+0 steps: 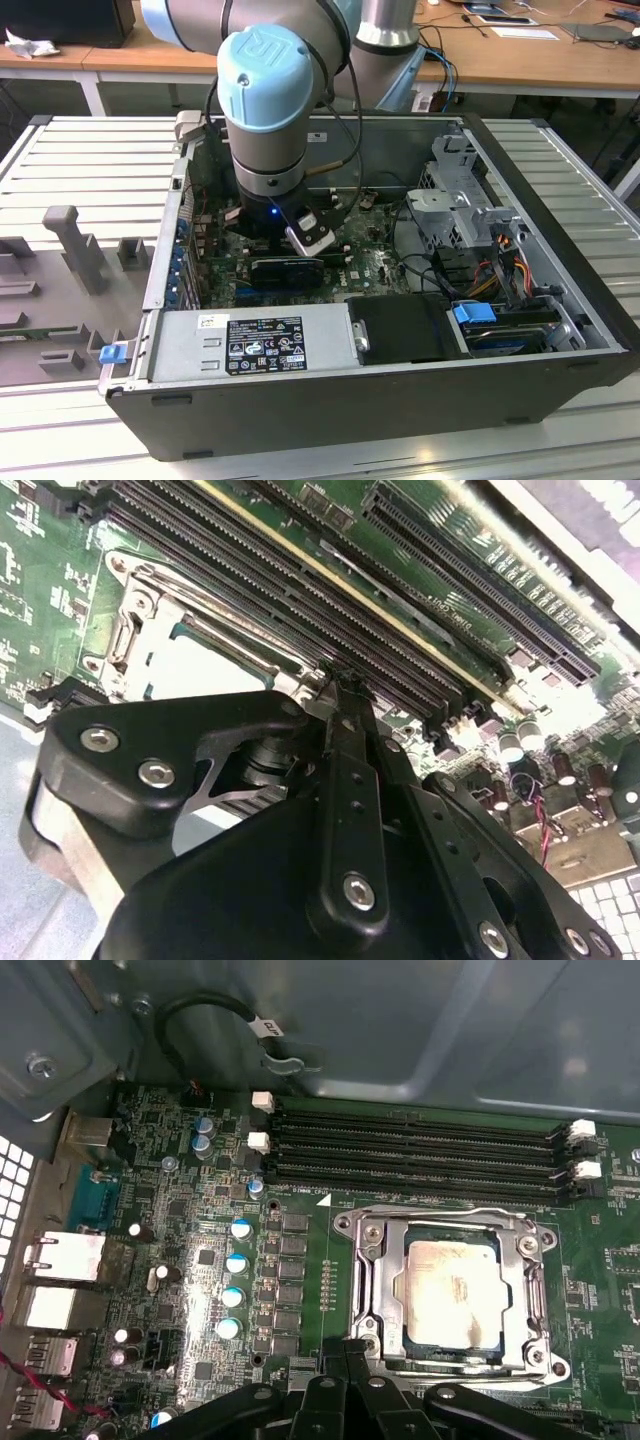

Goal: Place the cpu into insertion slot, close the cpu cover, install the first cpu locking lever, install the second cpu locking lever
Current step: 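Install the second cpu locking lever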

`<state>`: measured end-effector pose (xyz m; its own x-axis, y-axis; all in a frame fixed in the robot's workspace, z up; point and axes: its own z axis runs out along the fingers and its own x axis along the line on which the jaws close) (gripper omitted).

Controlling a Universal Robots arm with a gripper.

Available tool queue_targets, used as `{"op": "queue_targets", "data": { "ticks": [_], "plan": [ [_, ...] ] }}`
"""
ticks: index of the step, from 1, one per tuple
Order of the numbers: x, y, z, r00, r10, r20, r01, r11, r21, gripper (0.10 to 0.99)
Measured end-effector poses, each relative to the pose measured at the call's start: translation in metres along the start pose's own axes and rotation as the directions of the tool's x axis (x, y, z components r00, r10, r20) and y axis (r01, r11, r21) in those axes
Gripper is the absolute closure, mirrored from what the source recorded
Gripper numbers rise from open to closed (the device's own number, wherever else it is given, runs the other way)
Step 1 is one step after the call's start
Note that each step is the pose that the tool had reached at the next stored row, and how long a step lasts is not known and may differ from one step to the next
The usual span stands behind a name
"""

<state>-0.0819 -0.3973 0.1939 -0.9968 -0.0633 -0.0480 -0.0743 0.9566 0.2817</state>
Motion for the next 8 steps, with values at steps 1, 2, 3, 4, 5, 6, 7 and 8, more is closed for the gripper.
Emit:
{"op": "queue_targets", "data": {
  "ticks": [1,2,3,4,5,6,7,8],
  "plan": [
    [-0.0001,0.0005,-0.0011,1.0,0.0,0.0007,0.0,1.0,-0.001,0.98],
    [-0.0003,0.0016,-0.0048,1.0,0.0,0.0009,0.0,1.0,-0.003,0.98],
    [-0.0003,0.0024,-0.0077,1.0,0.0,0.0005,0.0,1.0,-0.002,0.98],
    [-0.0004,0.003,-0.0099,1.0,0.0,0.0005,0.0,1.0,-0.002,0.98],
    [-0.0005,0.0035,-0.0115,1.0,0.0,0.0004,0.0,1.0,-0.002,0.98],
    [-0.0005,0.0039,-0.0129,1.0,0.0,0.0004,0.0,1.0,-0.002,0.98],
    [-0.0006,0.0044,-0.0146,1.0,0.0,0.0004,0.0,1.0,-0.002,0.98],
    [-0.0008,0.0053,-0.0176,1.0,0.0,0.0004,0.0,1.0,-0.002,0.98]
  ]
}}
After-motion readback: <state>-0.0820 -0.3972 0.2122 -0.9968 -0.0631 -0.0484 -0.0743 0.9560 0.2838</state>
